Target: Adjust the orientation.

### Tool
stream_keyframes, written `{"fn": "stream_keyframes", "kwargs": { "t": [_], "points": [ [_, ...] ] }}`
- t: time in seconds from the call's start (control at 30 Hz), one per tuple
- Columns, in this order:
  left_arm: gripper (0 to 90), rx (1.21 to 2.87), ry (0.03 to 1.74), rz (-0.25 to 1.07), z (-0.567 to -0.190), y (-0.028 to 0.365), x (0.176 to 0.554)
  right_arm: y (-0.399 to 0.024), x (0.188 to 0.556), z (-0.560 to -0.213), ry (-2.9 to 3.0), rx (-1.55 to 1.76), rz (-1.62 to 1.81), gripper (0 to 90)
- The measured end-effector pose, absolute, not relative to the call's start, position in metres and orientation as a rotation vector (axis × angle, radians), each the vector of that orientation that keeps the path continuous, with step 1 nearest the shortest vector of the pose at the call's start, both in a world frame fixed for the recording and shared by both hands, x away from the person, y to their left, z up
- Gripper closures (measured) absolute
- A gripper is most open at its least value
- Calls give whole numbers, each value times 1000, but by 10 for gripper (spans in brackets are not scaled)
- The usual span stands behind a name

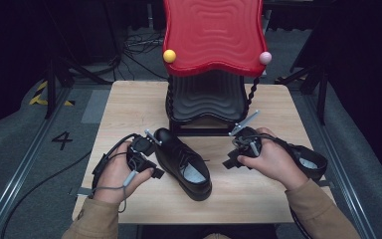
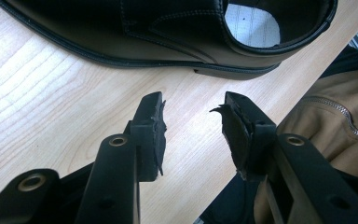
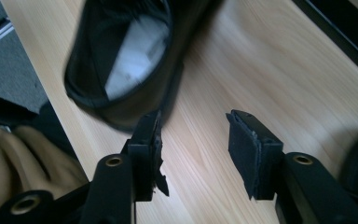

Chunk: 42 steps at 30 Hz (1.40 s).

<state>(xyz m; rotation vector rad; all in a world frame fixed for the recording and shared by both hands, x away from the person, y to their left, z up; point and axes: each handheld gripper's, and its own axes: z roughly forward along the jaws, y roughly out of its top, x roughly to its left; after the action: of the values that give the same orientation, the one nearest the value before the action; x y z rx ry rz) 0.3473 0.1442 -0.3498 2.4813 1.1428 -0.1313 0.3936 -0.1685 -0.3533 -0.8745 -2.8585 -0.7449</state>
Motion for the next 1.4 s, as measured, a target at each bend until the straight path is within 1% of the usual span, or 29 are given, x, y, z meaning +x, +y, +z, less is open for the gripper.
{"fn": "stream_keyframes", "kwargs": {
  "t": [0.23, 0.47, 0.53, 0.57, 0.63, 0.67, 0.7, 0.73, 0.8, 0.93, 1.03, 1.13, 1.17, 1.4],
  "points": [
    [591, 2467, 1148, -140, -350, 149, 348, -132, 399, -356, -2866, -836, -741, 528],
    [590, 2463, 1149, -146, -352, 150, 349, -98, 410, -376, -2894, -850, -695, 528],
    [590, 2464, 1151, -150, -353, 151, 350, -93, 413, -384, -2895, -870, -700, 557],
    [591, 2464, 1152, -149, -353, 151, 350, -90, 414, -390, -2892, -885, -701, 603],
    [591, 2464, 1154, -153, -354, 151, 351, -88, 415, -396, -2897, -924, -699, 732],
    [592, 2466, 1154, -150, -354, 151, 351, -88, 415, -397, -2890, -958, -693, 766],
    [592, 2466, 1154, -150, -354, 151, 351, -88, 415, -397, -2890, -958, -693, 766],
    [592, 2469, 1152, -152, -355, 151, 351, -89, 414, -396, -2834, -1045, -717, 820],
    [592, 2470, 1158, -155, -355, 150, 351, -91, 413, -396, -2809, -1114, -733, 852],
    [594, 2468, 1158, -151, -356, 150, 351, -99, 408, -394, -2751, -1226, -790, 858],
    [595, 2474, 1157, -150, -356, 150, 352, -107, 406, -392, -2733, -1250, -813, 859],
    [596, 2473, 1157, -151, -356, 149, 353, -125, 400, -388, -2733, -1282, -820, 860],
    [597, 2473, 1157, -151, -356, 149, 353, -125, 400, -388, -2733, -1282, -820, 860],
    [599, 2482, 1154, -156, -357, 145, 354, -171, 381, -384, -2706, -1370, -844, 857]
  ]
}}
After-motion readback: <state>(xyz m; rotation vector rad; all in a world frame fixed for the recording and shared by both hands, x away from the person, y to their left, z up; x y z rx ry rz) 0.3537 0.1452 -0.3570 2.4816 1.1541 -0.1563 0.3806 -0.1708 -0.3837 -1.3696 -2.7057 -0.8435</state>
